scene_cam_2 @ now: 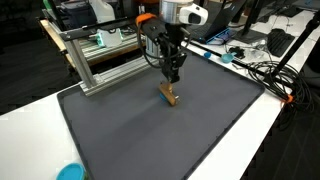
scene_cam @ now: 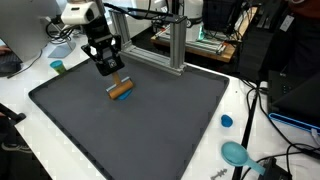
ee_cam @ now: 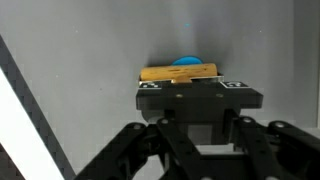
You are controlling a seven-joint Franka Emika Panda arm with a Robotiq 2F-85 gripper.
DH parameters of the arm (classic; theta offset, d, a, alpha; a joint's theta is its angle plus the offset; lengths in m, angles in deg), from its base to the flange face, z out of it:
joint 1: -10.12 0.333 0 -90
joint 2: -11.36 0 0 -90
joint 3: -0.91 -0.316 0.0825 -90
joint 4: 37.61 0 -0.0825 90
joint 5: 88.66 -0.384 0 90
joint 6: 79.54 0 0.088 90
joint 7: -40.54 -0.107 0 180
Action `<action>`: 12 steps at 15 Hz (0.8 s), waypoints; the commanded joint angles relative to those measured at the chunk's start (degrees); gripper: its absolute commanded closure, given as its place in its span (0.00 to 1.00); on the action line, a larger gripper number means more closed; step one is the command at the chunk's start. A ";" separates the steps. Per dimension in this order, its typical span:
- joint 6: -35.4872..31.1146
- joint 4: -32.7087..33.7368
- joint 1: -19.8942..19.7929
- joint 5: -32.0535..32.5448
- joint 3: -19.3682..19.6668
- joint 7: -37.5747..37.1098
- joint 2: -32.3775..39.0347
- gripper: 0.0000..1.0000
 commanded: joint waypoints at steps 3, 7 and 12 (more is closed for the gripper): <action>-1.78 -0.84 0.64 4.70 1.61 -3.56 3.42 0.79; -2.44 -1.10 0.77 6.39 2.07 -5.60 3.68 0.79; 0.85 -0.97 -0.20 5.59 1.14 -7.02 1.89 0.79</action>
